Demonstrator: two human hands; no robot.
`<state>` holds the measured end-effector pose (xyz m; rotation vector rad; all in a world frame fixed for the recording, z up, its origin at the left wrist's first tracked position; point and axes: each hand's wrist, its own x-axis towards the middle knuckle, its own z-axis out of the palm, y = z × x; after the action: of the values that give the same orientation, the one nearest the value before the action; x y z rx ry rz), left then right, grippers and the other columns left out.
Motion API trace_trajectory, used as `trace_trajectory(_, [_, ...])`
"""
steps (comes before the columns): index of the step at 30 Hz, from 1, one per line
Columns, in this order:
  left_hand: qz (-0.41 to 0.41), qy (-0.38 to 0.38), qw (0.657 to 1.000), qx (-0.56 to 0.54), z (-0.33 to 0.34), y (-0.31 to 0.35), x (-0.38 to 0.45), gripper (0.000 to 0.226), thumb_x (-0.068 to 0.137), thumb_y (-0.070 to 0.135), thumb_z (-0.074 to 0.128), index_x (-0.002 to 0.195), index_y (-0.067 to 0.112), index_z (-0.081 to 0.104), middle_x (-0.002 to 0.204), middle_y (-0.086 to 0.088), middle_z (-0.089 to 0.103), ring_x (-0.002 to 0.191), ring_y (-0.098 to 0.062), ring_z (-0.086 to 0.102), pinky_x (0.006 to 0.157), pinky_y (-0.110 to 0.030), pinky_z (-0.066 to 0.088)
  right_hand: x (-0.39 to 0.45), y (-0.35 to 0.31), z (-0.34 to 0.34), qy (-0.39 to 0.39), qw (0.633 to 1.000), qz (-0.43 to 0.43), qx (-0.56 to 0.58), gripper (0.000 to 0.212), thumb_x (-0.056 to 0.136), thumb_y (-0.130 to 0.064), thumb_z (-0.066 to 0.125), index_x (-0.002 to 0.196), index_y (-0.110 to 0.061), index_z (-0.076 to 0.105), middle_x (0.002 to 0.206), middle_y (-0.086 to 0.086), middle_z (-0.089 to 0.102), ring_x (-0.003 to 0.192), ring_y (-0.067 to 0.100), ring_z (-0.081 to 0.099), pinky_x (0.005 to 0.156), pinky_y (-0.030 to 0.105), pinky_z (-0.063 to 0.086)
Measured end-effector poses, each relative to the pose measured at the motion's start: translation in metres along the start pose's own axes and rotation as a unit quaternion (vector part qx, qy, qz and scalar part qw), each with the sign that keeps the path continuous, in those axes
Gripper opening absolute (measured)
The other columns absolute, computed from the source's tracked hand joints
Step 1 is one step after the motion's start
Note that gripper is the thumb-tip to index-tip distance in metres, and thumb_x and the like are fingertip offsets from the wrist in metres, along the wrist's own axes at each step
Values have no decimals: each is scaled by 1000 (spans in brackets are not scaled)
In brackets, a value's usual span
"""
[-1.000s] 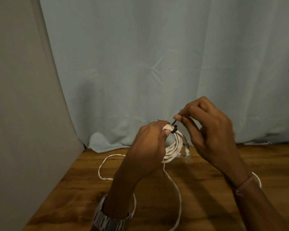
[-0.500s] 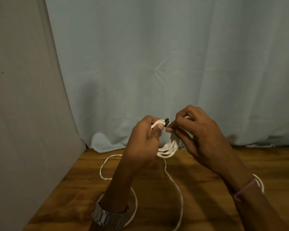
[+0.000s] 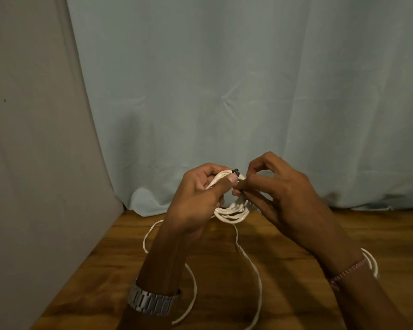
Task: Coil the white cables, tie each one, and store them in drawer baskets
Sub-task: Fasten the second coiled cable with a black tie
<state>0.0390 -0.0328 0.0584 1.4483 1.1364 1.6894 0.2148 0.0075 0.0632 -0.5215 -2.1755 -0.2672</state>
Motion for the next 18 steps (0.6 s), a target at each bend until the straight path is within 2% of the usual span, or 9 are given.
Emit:
trace_trajectory(2, [7, 13, 1000, 8, 1, -1, 1, 10, 93, 13, 68, 101, 7, 71, 76, -4, 67, 63, -14, 48, 57, -29, 41, -1, 1, 0, -10, 1000, 5, -17, 20, 89, -32, 63, 101, -23, 77, 112, 5, 62, 87, 18, 61, 66, 22, 45])
trace_trajectory(6, [9, 32, 999, 27, 1, -4, 2, 10, 94, 16, 68, 101, 9, 72, 79, -4, 69, 63, -16, 49, 61, -34, 40, -4, 5, 2, -96, 994, 43, -14, 32, 86, -37, 76, 118, -32, 75, 140, 0, 54, 115, 18, 60, 88, 32, 54])
trace_trajectory(8, [5, 31, 999, 33, 3, -5, 1, 10, 94, 18, 68, 100, 11, 72, 80, -2, 71, 62, -11, 53, 61, -32, 43, -3, 5, 3, -97, 994, 55, 8, 33, 86, -39, 77, 119, -32, 75, 146, -3, 52, 117, 14, 61, 93, 30, 53])
trace_trajectory(10, [3, 24, 999, 38, 4, -6, 2, 11, 94, 20, 68, 100, 12, 73, 82, -1, 73, 63, -4, 57, 61, -26, 46, 0, 4, 5, -56, 996, 56, 27, 28, 82, -35, 82, 109, -27, 79, 134, -3, 64, 109, 12, 66, 90, 22, 52])
trace_trajectory(12, [5, 21, 999, 37, 3, -7, 2, 10, 93, 20, 69, 100, 12, 72, 79, 2, 72, 62, -1, 58, 60, -24, 46, 2, 1, 9, -1, 996, 67, 64, 24, 77, -27, 87, 99, -23, 78, 115, -3, 74, 97, 10, 71, 84, 22, 58])
trace_trajectory(14, [11, 22, 999, 35, 3, -8, 3, 10, 93, 18, 69, 100, 10, 72, 75, 5, 70, 59, 1, 57, 58, -20, 45, 4, -2, 12, 37, 982, 129, 131, 37, 73, -20, 90, 97, -22, 62, 101, -4, 75, 86, 6, 72, 73, 24, 61])
trace_trajectory(16, [14, 18, 999, 35, 5, -9, 4, 11, 93, 14, 69, 100, 7, 72, 73, 7, 70, 57, 2, 57, 56, -16, 44, 4, -2, 15, 51, 965, 191, 170, 52, 71, -16, 91, 97, -25, 47, 96, -6, 73, 80, 2, 72, 65, 23, 60])
trace_trajectory(18, [17, 5, 999, 37, 9, -8, 4, 11, 93, 11, 68, 101, 4, 72, 74, 5, 70, 58, 2, 59, 56, -14, 43, 3, -1, 18, 69, 960, 213, 169, 52, 74, -15, 89, 96, -25, 44, 90, -8, 70, 78, 0, 69, 58, 19, 57])
